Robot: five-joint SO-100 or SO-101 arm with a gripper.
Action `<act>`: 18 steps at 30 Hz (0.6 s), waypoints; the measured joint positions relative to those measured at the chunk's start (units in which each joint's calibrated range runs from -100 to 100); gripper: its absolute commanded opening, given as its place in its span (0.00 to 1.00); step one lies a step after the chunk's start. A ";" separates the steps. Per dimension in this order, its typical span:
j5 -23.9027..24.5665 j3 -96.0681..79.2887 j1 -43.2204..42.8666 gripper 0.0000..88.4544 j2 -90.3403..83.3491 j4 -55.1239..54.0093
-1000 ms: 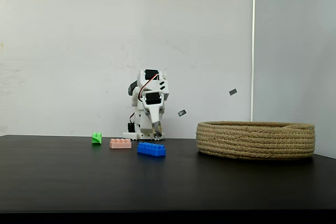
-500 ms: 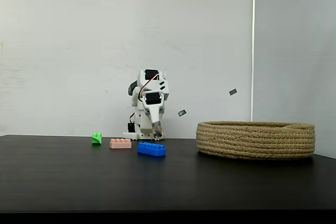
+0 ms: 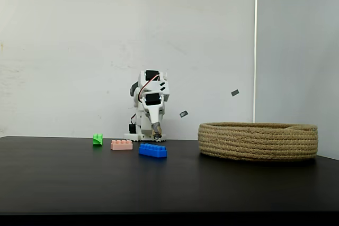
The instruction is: Place the lego blocks in the tray
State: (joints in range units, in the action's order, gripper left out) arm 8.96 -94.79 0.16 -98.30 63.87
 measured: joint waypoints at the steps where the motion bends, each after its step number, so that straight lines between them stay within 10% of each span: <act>1: 0.24 0.00 0.41 0.09 0.00 -0.16; 18: -4.35 18.47 8.79 0.36 31.04 -1.46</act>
State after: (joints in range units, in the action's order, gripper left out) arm 4.62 -76.31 8.96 -67.26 62.40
